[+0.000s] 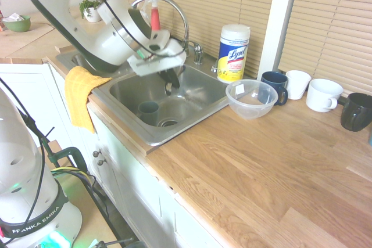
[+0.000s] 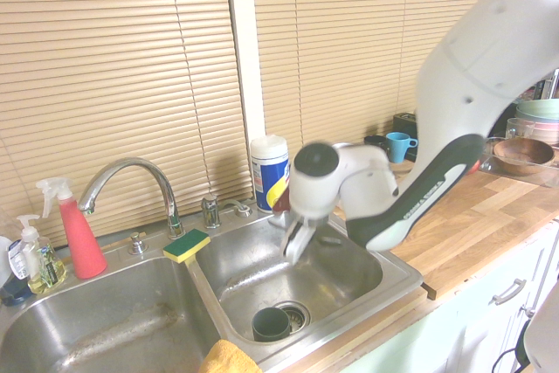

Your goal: Put the spoon into the sink

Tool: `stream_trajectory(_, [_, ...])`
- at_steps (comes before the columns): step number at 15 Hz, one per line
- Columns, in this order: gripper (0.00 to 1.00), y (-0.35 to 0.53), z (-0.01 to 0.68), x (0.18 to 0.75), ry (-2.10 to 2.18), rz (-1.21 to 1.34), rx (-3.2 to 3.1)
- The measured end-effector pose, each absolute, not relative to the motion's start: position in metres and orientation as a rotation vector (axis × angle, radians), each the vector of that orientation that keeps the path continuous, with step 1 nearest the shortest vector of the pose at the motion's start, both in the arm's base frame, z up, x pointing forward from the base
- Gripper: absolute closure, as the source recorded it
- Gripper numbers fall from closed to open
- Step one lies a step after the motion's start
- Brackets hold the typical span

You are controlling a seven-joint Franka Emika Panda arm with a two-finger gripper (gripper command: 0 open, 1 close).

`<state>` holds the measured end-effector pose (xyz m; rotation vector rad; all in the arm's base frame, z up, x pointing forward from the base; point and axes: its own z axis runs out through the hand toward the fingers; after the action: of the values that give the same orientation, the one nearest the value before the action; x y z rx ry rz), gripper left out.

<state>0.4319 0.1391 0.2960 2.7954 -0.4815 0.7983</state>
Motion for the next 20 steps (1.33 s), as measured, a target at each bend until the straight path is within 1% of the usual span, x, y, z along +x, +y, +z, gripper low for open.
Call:
stream_trajectory(4, [1.00, 0.141, 0.228, 0.463, -0.518, 0.662, 2.769])
stream_trajectory(8, [1.00, 0.136, 0.193, 0.477, -0.540, 0.574, 2.757])
stream_trajectory(19, [1.00, 0.112, 0.162, 0.483, -0.600, 0.486, 2.726])
stream_trajectory(20, [0.00, 0.110, 0.159, 0.485, -0.607, 0.479, 2.726])
